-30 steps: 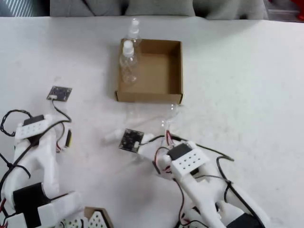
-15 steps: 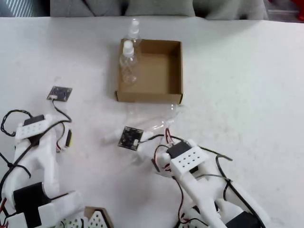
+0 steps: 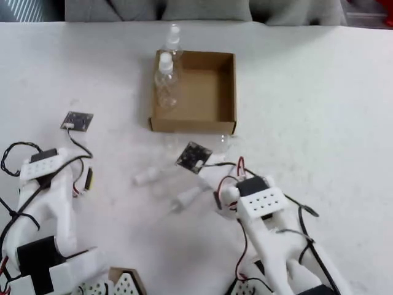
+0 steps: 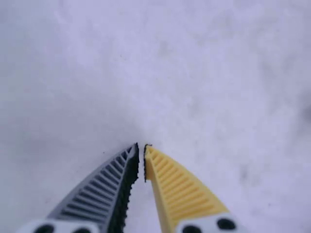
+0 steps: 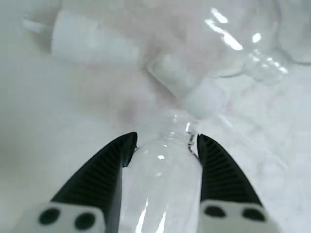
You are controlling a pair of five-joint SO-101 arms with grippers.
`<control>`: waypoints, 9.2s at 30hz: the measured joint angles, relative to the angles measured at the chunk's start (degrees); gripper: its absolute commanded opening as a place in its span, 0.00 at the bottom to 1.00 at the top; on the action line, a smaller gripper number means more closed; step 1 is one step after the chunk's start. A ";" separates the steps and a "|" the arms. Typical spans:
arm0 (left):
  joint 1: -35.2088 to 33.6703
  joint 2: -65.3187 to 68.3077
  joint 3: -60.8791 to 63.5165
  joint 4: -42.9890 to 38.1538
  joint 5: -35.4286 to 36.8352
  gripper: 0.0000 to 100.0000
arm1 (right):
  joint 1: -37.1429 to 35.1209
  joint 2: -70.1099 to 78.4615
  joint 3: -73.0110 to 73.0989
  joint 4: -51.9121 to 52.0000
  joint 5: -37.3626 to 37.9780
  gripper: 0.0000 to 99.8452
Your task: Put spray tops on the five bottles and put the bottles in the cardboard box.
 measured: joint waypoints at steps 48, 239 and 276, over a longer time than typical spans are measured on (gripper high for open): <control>0.00 0.00 0.00 0.00 0.00 0.05 | 60.40 10.29 -15.65 -0.70 -5.36 0.21; 53.80 -1.93 -5.80 6.59 -4.75 0.24 | 54.24 16.62 -8.79 -0.62 -22.86 0.02; 54.42 7.82 -8.70 1.67 0.35 0.24 | 54.15 16.62 -8.79 -0.62 -22.77 0.02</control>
